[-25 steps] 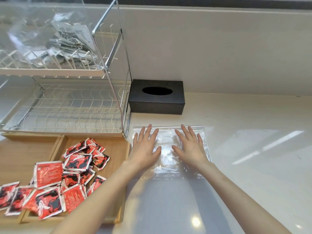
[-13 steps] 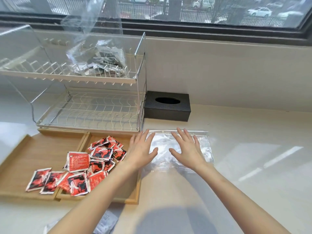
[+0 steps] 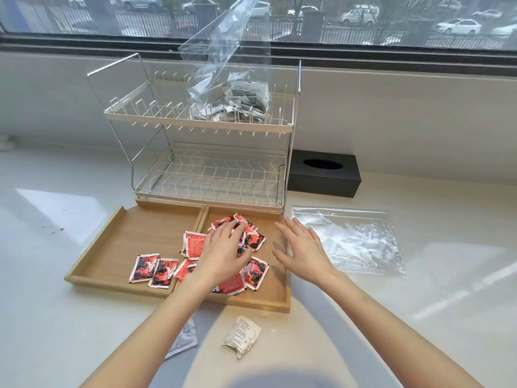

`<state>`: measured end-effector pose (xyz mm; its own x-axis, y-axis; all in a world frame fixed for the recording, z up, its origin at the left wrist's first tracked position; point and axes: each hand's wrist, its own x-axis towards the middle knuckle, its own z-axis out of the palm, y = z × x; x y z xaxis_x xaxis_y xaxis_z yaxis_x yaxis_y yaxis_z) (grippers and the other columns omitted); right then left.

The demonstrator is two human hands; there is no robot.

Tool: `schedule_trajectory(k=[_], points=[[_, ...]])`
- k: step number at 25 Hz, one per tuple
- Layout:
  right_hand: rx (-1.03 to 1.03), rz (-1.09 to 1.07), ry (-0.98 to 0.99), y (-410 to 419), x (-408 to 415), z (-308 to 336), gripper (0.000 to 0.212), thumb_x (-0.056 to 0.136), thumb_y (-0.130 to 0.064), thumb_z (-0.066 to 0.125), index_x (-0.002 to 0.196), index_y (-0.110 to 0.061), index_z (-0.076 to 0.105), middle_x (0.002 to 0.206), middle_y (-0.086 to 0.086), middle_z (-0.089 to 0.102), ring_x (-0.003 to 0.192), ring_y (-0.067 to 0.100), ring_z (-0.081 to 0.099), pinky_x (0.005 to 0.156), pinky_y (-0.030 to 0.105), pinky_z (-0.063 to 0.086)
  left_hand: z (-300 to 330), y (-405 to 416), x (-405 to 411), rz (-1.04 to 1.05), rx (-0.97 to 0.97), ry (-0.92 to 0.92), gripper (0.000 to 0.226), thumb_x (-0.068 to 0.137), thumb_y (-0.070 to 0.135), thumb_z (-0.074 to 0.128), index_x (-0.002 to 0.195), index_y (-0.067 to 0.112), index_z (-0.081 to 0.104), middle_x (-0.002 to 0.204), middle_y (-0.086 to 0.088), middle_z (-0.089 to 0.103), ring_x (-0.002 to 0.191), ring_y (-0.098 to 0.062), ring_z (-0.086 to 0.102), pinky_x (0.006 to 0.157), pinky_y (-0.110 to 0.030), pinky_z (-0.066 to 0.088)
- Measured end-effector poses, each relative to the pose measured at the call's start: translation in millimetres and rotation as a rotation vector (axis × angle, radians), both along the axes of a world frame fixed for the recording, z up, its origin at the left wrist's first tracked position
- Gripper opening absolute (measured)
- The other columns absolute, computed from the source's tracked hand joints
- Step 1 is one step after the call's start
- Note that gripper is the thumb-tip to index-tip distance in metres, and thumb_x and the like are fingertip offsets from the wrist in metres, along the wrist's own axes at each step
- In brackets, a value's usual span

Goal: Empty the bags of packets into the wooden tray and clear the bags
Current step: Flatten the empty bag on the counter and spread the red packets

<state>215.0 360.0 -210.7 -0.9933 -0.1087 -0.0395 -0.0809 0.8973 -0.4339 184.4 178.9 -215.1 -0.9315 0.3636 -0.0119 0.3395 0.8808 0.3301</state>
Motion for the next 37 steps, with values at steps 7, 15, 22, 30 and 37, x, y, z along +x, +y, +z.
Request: schedule_trajectory(k=[7, 15, 22, 30, 37], points=[[0.000, 0.043, -0.033, -74, -9, -11, 0.062, 0.090, -0.038, 0.047, 0.144, -0.026, 0.021, 0.156, -0.001, 0.015, 0.144, 0.016, 0.008, 0.116, 0.038, 0.004, -6, -76, -7, 0.020, 0.004, -0.043, 0.059, 0.089, 0.038, 0.043, 0.141, 0.019, 0.022, 0.151, -0.006, 0.025, 0.139, -0.022, 0.021, 0.112, -0.040, 0.018], [0.003, 0.121, -0.036, -158, -26, -19, 0.060, 0.089, -0.034, 0.048, 0.143, -0.021, 0.026, 0.155, 0.000, 0.021, 0.143, 0.017, 0.015, 0.116, 0.037, 0.007, -21, -156, -22, 0.067, -0.062, -0.141, 0.066, 0.088, 0.040, 0.046, 0.143, 0.018, 0.018, 0.153, -0.007, 0.019, 0.140, -0.024, 0.019, 0.111, -0.039, 0.020], [0.247, 0.269, -0.028, -224, -48, -28, 0.051, 0.090, -0.029, 0.049, 0.137, -0.011, 0.037, 0.148, 0.008, 0.036, 0.140, 0.021, 0.022, 0.116, 0.042, 0.002, -41, -205, -35, 0.089, -0.160, -0.262, 0.076, 0.083, 0.041, 0.055, 0.143, 0.018, 0.016, 0.149, -0.007, 0.026, 0.135, -0.026, 0.025, 0.110, -0.038, 0.026], [0.386, 0.206, -0.114, -252, -56, -39, 0.037, 0.086, -0.018, 0.052, 0.121, -0.006, 0.052, 0.126, 0.019, 0.050, 0.128, 0.032, 0.036, 0.115, 0.047, -0.007, -49, -209, -40, 0.087, -0.060, -0.244, 0.056, 0.076, 0.034, 0.064, 0.124, 0.016, 0.042, 0.128, -0.004, 0.045, 0.114, -0.026, 0.039, 0.095, -0.033, 0.037], [0.120, 0.163, -0.043, -238, -51, -29, 0.022, 0.087, -0.015, 0.053, 0.108, -0.009, 0.056, 0.114, 0.011, 0.060, 0.116, 0.025, 0.049, 0.118, 0.039, 0.002, -49, -210, -41, 0.196, 0.086, -0.351, 0.042, 0.070, 0.034, 0.071, 0.100, 0.020, 0.044, 0.107, -0.004, 0.044, 0.110, -0.025, 0.039, 0.080, -0.027, 0.031]])
